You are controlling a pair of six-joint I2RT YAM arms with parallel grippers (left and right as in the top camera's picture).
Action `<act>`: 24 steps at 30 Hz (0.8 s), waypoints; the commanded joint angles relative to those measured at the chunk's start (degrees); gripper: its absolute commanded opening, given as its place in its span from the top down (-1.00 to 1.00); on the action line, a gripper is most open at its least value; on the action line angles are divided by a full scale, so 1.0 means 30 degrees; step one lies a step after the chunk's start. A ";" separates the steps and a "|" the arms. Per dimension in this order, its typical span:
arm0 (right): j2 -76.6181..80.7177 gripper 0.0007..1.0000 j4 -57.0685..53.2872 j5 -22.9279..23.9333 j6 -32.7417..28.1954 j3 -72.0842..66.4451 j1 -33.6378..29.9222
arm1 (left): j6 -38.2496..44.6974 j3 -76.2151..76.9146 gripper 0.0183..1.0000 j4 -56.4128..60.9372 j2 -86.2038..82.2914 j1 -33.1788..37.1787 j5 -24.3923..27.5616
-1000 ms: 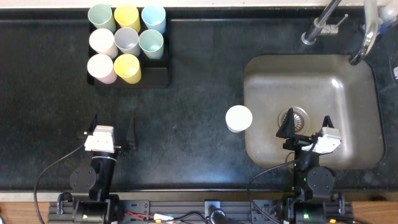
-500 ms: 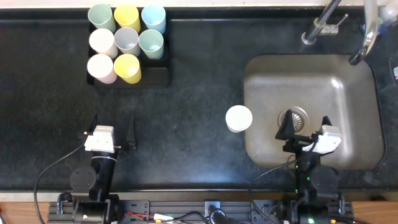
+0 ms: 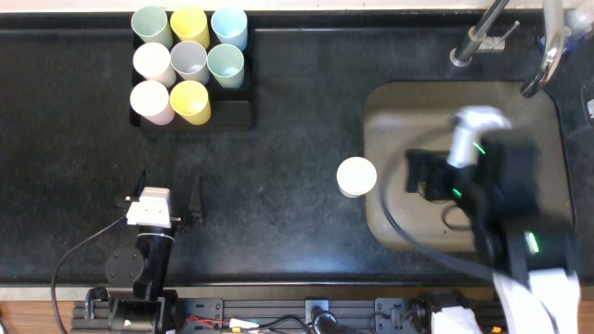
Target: Store Cups
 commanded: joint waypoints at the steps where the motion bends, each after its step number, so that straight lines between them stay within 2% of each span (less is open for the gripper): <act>1: 0.4087 -0.99 -0.1727 0.0962 -0.2623 0.1348 0.2645 | 0.0299 -0.0080 -1.00 0.0044 -0.0175 0.0095 0.0240; 9: 0.8065 -1.00 -0.1224 0.1348 -0.2637 0.1348 0.3249 | 0.0299 -0.0080 -1.00 0.0036 -0.0175 0.0095 0.0240; 13: 0.9194 -1.00 -0.0328 0.0758 -0.3628 0.1348 0.3242 | 0.0299 -0.0080 -1.00 0.0036 -0.0175 0.0095 0.0240; 24: 1.1366 -0.99 0.0153 0.0124 -0.3912 0.1348 0.3118 | 0.0299 -0.0080 -1.00 0.0044 -0.0175 0.0095 0.0240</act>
